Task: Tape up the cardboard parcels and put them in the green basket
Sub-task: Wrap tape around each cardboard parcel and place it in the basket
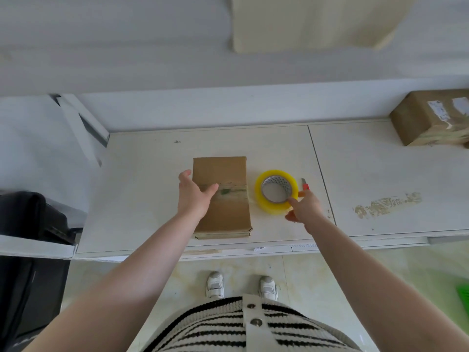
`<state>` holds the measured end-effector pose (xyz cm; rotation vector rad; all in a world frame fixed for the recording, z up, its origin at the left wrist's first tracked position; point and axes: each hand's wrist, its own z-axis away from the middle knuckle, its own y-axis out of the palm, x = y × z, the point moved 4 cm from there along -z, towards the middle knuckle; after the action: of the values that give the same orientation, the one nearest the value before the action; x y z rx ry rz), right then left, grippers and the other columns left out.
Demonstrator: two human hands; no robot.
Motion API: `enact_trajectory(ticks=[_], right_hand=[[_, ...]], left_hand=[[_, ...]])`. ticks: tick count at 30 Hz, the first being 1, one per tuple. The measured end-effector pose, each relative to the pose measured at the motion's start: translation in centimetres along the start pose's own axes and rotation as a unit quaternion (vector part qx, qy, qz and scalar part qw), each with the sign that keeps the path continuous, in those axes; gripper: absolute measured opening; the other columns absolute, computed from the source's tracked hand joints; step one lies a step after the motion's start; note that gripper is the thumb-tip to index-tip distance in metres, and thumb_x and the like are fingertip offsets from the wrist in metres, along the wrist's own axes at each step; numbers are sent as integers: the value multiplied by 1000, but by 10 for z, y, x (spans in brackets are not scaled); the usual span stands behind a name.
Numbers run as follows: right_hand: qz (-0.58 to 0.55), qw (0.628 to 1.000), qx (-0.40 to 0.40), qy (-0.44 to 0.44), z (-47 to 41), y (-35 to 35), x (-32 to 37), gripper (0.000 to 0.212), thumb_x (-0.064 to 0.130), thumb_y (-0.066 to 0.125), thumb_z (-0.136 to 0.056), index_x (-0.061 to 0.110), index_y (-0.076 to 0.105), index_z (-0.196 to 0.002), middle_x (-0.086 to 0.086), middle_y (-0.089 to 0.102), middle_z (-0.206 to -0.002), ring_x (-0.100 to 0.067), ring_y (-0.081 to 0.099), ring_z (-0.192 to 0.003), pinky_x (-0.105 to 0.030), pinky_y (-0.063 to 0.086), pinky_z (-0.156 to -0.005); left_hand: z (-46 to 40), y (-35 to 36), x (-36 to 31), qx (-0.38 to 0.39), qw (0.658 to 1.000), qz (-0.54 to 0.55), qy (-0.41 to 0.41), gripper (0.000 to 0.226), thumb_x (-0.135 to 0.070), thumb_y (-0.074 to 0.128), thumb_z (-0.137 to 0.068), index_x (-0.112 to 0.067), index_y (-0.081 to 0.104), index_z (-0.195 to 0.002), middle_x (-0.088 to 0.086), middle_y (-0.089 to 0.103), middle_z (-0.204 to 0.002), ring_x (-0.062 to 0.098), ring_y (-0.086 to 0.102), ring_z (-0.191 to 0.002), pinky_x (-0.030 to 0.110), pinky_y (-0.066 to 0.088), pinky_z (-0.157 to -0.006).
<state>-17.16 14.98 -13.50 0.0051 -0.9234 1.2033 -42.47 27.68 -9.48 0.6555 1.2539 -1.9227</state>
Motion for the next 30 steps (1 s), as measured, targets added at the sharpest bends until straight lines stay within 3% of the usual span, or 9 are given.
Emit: enact_trajectory(ticks=[5,9,12,15,18,20,23,25,30], right_hand=[[124,971,-127,-162,28,-6,46,32,18,52,-95,11,50,-127,-10,59,-123,-30,59,-104,-35,46,-78],[148,950,-26,-275,80,43,87,30,19,47,-99,10,58,-125,-8,65,-117,-26,59,-108,-26,40,-80],[223,929,65,-286,106,85,83,34,19,46,-99,3,45,-130,-15,57,-123,-32,54,-114,-35,42,-86],[187,940,57,-280,109,100,74,46,11,46,-98,2,30,-141,-16,51,-132,-31,50,-118,-28,39,-84],[185,945,40,-267,108,110,66,68,10,46,-99,-4,6,-152,-20,24,-156,-30,24,-145,-32,25,-114],[183,953,28,-239,101,114,60,73,16,44,-101,-3,-4,-153,-18,10,-162,-28,12,-150,-32,16,-119],[151,976,3,-156,78,110,57,56,27,41,-104,1,22,-149,-22,45,-145,-35,46,-130,-36,40,-92],[141,980,8,-142,63,106,59,39,32,38,-105,2,47,-128,-20,60,-123,-37,56,-114,-32,37,-75],[66,988,54,-131,51,111,52,42,38,34,-105,6,57,-120,-12,62,-110,-32,58,-107,-31,40,-79]], left_hand=[[-3,2,14,28,999,-4,-43,75,-36,68,-91,-15,26,-150,8,48,-146,32,53,-126,41,45,-99],[-3,5,19,45,998,-3,-54,54,-38,64,-93,-15,41,-136,6,59,-127,25,58,-97,34,45,-80],[-3,6,21,45,998,-10,-35,50,-38,62,-94,-14,41,-133,6,61,-121,24,57,-93,34,45,-77],[-1,6,20,44,998,-36,-19,51,-39,59,-96,-13,39,-134,8,61,-123,31,61,-102,36,48,-79],[1,7,19,48,997,-63,-16,55,-42,56,-98,-10,35,-138,11,59,-130,35,60,-110,42,50,-88],[2,6,18,44,996,-75,-14,58,-43,55,-98,-10,33,-139,11,57,-134,35,59,-114,44,49,-91],[3,4,17,39,995,-90,-1,56,-44,55,-98,-10,34,-137,9,57,-133,34,59,-114,40,48,-86],[4,5,17,41,993,-106,16,54,-45,53,-98,-9,35,-134,9,61,-126,33,61,-108,37,45,-78],[2,5,26,30,989,-137,55,50,-47,44,-101,-9,35,-133,9,63,-117,33,62,-103,34,39,-71]])
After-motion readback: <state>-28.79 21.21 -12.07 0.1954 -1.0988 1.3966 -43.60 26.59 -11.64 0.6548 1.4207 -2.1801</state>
